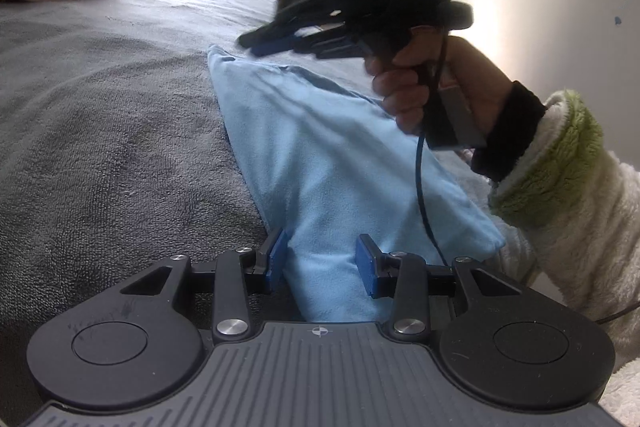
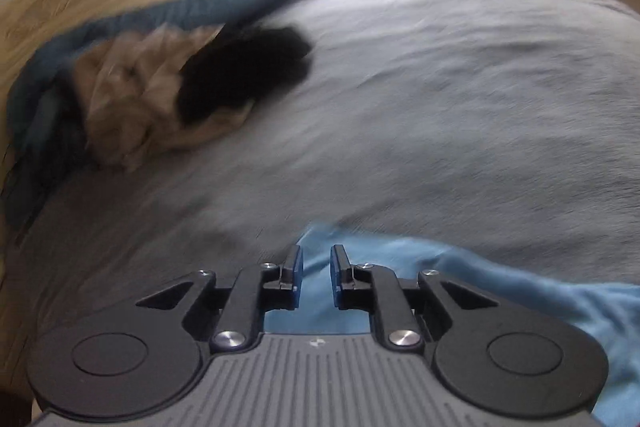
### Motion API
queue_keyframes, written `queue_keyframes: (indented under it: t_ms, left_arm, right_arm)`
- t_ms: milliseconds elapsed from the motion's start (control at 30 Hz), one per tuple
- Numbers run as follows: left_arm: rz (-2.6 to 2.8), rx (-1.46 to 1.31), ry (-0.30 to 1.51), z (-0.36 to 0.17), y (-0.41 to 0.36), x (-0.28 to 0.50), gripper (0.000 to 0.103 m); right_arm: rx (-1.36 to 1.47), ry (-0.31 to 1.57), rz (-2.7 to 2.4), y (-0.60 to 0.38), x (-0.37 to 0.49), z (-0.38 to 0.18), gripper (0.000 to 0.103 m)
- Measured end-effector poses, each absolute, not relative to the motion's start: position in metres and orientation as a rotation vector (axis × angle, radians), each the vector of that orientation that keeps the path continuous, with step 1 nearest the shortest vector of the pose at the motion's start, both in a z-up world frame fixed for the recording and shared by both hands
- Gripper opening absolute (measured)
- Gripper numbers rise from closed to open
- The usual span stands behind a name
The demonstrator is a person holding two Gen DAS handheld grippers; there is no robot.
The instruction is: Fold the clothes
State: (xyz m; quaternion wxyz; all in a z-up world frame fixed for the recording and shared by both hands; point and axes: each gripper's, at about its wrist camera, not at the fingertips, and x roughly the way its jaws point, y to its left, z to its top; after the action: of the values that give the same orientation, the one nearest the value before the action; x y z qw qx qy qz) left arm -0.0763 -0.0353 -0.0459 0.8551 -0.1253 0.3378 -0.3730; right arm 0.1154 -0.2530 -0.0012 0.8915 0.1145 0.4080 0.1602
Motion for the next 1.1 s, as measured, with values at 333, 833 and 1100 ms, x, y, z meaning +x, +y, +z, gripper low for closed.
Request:
queue_keyframes:
  t_ms: [333,833,1100]
  left_arm:
    - [-0.774,-0.26,0.719,-0.043,-0.035,-0.081,0.038]
    - [-0.742,-0.235,0.746,-0.037,-0.038,-0.081,0.038]
    - [-0.718,-0.195,0.762,-0.034,-0.045,-0.078,0.038]
  right_arm:
    - [0.476,0.838,0.225,-0.278,0.16,-0.019,0.018]
    - [0.617,0.709,-0.15,-0.433,0.063,-0.019,0.014]
    - [0.612,0.623,0.018,-0.426,0.001,0.014,0.021]
